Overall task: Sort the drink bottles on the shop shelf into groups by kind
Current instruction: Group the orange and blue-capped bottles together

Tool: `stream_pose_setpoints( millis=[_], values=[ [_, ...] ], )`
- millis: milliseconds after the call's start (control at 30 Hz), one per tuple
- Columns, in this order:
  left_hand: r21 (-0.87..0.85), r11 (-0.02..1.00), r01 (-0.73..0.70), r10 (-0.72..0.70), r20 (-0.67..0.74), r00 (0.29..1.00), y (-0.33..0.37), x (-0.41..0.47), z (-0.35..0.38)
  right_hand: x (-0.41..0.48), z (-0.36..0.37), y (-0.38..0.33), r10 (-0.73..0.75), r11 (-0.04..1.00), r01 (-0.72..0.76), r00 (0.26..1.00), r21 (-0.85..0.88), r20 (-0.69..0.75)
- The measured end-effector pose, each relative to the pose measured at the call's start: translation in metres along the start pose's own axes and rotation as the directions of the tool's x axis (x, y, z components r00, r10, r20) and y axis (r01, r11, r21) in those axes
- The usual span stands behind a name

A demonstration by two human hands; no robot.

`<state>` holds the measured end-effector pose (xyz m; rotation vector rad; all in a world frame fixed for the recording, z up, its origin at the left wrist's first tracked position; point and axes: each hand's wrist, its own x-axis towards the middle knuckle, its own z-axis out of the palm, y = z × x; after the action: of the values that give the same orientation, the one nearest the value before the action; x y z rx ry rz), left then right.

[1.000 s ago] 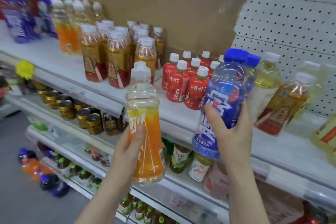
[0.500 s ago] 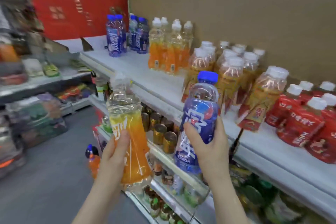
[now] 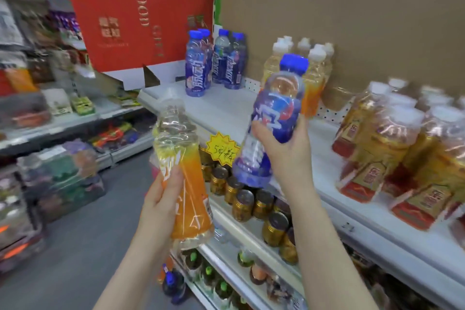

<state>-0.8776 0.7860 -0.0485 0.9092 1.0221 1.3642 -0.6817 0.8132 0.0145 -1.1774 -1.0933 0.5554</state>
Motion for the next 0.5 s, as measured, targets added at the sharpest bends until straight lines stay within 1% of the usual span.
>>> stream_pose_setpoints(
  millis=[67, 133, 267, 367, 433, 500],
  values=[
    [0.005, 1.0, 0.003, -0.003, 0.028, 1.0, 0.007, 0.03, 0.002, 0.051, 0.028, 0.003, 0.001, 1.0, -0.001, 1.0, -0.006, 0.008],
    [0.028, 0.999, -0.019, 0.018, 0.048, 0.999, 0.014, 0.061, 0.004, 0.105, 0.057, 0.01, 0.02, 0.998, -0.018, 0.999, -0.053, 0.045],
    [0.047, 0.998, -0.05, 0.048, 0.045, 0.998, 0.031, 0.12, 0.001, 0.194, 0.117, 0.043, 0.139, 0.977, -0.12, 0.985, -0.176, 0.098],
    [0.041, 0.997, -0.066, 0.065, 0.023, 0.998, 0.037, 0.154, -0.007, 0.233, 0.151, 0.072, 0.203, 0.927, -0.181, 0.979, -0.328, 0.033],
    [0.032, 0.998, -0.058, 0.057, 0.024, 0.998, 0.038, 0.172, -0.012, 0.253, 0.166, 0.085, 0.194, 0.922, -0.184, 0.981, -0.34, -0.006],
    [0.036, 0.998, -0.045, 0.044, 0.03, 0.999, 0.038, 0.187, -0.017, 0.268, 0.177, 0.095, 0.176, 0.922, -0.167, 0.984, -0.349, -0.008]
  ],
)
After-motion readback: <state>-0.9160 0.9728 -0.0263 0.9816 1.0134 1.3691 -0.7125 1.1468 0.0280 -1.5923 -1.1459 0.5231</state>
